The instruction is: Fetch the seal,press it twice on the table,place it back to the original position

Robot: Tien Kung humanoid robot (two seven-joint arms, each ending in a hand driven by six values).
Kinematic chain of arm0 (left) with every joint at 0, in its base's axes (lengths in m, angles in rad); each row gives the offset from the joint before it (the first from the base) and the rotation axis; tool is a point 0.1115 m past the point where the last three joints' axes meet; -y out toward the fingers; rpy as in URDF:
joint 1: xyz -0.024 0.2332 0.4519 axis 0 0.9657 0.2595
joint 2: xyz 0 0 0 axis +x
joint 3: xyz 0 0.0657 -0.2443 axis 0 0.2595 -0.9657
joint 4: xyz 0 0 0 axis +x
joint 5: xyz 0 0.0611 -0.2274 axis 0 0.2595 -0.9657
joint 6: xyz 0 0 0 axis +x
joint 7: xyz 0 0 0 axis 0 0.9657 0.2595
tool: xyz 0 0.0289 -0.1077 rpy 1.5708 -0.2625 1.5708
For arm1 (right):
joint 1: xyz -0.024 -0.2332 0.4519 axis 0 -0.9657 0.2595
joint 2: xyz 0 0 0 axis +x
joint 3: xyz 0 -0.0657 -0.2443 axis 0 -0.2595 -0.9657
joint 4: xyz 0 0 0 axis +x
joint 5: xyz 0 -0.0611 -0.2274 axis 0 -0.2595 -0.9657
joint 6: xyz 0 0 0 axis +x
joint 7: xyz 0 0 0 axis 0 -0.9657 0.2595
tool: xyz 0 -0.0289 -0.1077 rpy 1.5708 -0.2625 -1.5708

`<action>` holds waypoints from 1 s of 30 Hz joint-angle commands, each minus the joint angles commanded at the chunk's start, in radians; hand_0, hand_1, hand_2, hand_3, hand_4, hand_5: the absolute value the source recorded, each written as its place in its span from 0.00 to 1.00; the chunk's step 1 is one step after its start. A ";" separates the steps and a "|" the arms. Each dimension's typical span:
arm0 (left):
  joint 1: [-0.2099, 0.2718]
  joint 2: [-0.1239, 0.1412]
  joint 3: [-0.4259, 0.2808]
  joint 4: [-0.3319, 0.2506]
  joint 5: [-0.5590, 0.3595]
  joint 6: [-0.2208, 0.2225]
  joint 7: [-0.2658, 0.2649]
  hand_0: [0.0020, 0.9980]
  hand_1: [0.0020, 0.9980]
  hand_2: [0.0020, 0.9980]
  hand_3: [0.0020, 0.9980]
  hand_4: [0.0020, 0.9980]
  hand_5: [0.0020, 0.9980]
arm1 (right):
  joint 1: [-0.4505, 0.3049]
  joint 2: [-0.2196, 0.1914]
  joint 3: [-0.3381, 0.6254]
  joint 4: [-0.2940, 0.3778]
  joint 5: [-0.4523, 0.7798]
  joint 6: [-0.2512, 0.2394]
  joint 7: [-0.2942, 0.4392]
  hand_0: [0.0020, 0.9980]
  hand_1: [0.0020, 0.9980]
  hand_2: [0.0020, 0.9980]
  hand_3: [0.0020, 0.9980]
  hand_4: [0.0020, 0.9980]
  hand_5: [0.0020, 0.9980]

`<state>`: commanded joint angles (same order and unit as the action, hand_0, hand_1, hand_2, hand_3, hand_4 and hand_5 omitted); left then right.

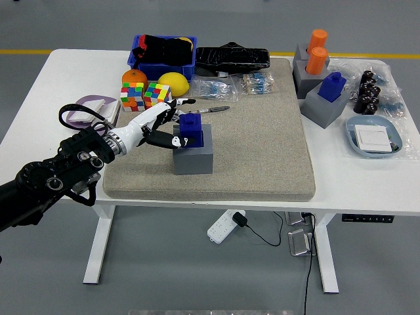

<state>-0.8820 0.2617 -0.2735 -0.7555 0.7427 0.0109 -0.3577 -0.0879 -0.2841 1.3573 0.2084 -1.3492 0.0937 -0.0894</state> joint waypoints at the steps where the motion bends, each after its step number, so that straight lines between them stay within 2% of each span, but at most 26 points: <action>1: 0.000 -0.001 0.001 0.000 -0.001 0.004 -0.002 0.83 0.51 0.45 0.91 0.64 0.00 | 0.000 0.000 0.000 0.000 0.000 0.000 0.000 0.76 0.68 0.67 0.62 0.77 0.50; 9: 0.002 -0.009 -0.001 0.002 -0.019 0.028 -0.020 0.81 0.49 0.42 0.88 0.60 0.00 | -0.001 0.000 0.002 0.000 -0.002 -0.003 0.000 0.77 0.68 0.67 0.62 0.77 0.50; 19: 0.012 -0.002 -0.026 0.000 -0.036 0.044 -0.041 0.80 0.49 0.41 0.87 0.58 0.00 | -0.005 0.004 0.006 0.000 -0.003 -0.004 0.000 0.76 0.68 0.67 0.62 0.77 0.50; 30: 0.020 0.037 -0.092 0.035 -0.075 0.057 -0.058 0.81 0.50 0.41 0.86 0.57 0.00 | -0.006 0.006 0.013 0.000 -0.006 -0.004 0.000 0.76 0.68 0.67 0.62 0.78 0.50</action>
<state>-0.8617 0.2989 -0.3655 -0.7207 0.6680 0.0681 -0.4158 -0.0938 -0.2783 1.3700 0.2080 -1.3549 0.0899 -0.0891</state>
